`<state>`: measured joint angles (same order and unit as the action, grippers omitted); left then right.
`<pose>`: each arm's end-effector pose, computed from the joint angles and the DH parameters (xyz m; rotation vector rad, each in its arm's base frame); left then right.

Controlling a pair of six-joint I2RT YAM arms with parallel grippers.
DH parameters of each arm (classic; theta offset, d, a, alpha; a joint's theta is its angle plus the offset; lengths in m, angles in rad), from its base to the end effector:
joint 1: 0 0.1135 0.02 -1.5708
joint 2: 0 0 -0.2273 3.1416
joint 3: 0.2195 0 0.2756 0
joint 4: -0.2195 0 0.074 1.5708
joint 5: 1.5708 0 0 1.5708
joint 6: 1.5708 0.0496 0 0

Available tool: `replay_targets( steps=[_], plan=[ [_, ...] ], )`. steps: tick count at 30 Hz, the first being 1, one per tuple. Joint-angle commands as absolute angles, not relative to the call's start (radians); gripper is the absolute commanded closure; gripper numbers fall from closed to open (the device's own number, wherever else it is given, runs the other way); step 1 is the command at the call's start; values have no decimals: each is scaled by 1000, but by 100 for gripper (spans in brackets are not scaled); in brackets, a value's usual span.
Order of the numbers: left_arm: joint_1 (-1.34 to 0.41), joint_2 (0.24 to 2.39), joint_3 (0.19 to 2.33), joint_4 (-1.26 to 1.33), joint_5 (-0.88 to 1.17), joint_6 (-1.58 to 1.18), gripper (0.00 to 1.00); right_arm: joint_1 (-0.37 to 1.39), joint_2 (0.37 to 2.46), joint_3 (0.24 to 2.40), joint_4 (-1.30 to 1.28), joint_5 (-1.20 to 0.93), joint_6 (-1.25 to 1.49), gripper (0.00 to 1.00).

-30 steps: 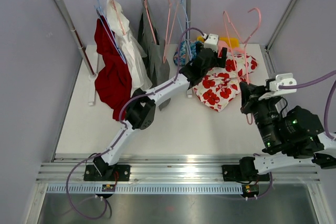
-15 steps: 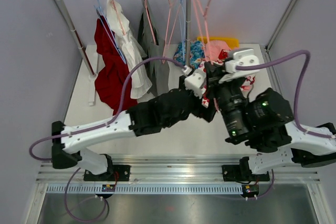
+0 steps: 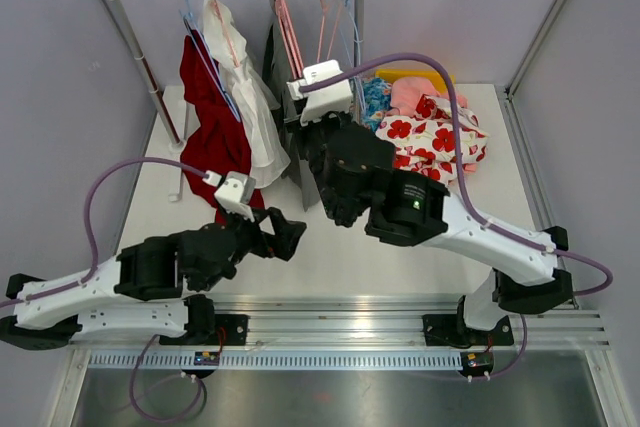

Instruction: Remove the skirt from the hanger

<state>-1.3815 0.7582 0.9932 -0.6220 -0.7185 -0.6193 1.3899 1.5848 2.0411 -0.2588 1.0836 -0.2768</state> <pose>0.0708 -0.1959 0.3488 0.2554 1.8977 -0.6741 0.1031 0.3202 0.5322 -0.2942 1.4513 0.1592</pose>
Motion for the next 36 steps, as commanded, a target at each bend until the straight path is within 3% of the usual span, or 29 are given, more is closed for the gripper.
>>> replay_targets(
  steps=[1, 6, 14, 27, 31, 36],
  plan=[
    [-1390, 692, 977, -724, -810, -716, 1, 1307, 1614, 2095, -395, 1031, -114, 100],
    [-1390, 637, 966, -782, -834, -727, 1, 1197, 1572, 2007, -485, 996, 90, 100],
    [-1390, 624, 948, -743, -848, -677, 1, 1060, 1600, 1953, -463, 841, 152, 100],
    [-1390, 612, 925, -741, -867, -669, 1, 838, 2051, 2580, -564, 617, 74, 100],
    [-1390, 586, 927, -784, -883, -687, 1, 772, 2094, 2574, -539, 588, 89, 100],
    [-1390, 571, 936, -799, -900, -683, 1, 719, 2053, 2413, -505, 551, 143, 100]
  ],
)
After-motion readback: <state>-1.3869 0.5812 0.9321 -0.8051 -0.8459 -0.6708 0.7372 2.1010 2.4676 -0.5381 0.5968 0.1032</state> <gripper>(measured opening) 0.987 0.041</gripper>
